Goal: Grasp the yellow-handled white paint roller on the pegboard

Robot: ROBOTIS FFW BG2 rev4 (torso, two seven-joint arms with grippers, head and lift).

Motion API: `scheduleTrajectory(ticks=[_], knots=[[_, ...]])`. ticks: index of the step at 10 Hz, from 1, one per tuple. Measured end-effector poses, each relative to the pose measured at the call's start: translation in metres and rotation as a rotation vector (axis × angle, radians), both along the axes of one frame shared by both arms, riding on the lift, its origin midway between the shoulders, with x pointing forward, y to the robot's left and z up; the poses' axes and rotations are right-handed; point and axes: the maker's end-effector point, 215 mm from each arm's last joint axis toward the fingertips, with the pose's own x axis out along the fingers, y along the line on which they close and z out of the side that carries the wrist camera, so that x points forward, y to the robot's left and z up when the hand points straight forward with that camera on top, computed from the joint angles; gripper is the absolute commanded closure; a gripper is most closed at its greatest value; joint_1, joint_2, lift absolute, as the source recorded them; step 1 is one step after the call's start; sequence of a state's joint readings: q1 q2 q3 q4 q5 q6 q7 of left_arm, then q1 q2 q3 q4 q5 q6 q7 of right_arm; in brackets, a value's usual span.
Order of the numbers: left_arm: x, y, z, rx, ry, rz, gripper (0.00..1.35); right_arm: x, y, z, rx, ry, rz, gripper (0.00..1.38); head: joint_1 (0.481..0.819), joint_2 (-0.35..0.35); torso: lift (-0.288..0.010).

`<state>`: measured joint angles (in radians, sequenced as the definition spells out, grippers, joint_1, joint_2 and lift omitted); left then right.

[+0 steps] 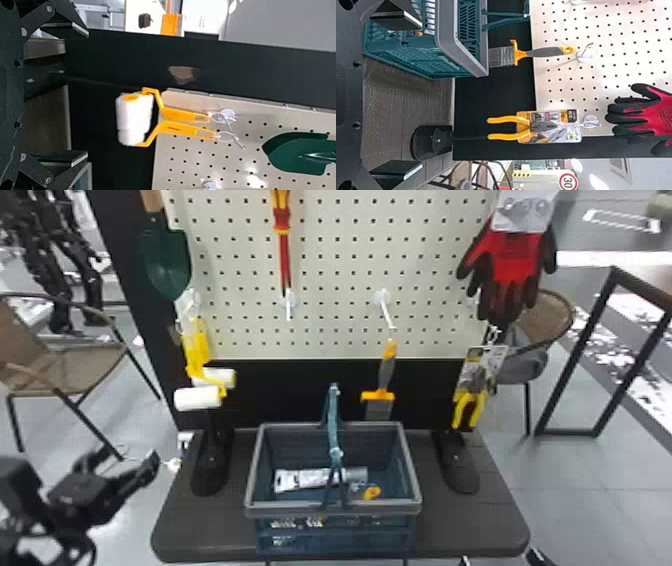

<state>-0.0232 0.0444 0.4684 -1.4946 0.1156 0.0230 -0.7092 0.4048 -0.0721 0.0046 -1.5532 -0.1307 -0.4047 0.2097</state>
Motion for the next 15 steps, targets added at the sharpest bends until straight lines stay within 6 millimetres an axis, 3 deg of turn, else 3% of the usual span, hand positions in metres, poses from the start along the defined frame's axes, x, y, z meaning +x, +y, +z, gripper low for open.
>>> scheduleTrajectory(ticks=[2,6,9,12,13,14,15], knots=[[0.034,0.005,0.029,0.039,-0.02,-0.079,0.22,0.001,0.0,0.0,0.001,-0.001,0.0,0.07,0.549,0.0,-0.1],[0.092,-0.028,0.063,0.075,-0.042,-0.301,0.22,0.004,0.0,0.001,0.003,-0.007,-0.001,0.07,0.549,0.0,-0.1],[0.114,-0.05,0.073,0.049,-0.03,-0.396,0.22,0.007,0.006,-0.001,0.011,-0.005,0.005,0.07,0.549,0.0,-0.1],[0.13,-0.084,0.089,0.028,-0.034,-0.482,0.22,0.009,0.01,-0.003,0.016,-0.004,0.008,0.07,0.549,0.0,-0.1],[0.131,-0.092,0.088,0.032,-0.028,-0.501,0.3,0.01,0.011,-0.004,0.016,-0.003,0.01,0.07,0.549,0.0,-0.1],[0.131,-0.094,0.086,0.041,-0.019,-0.508,0.6,0.01,0.011,-0.004,0.017,-0.003,0.011,0.07,0.549,0.0,-0.1],[0.13,-0.093,0.083,0.044,-0.009,-0.509,1.06,0.01,0.011,-0.004,0.018,-0.003,0.011,0.07,0.549,0.0,-0.1]])
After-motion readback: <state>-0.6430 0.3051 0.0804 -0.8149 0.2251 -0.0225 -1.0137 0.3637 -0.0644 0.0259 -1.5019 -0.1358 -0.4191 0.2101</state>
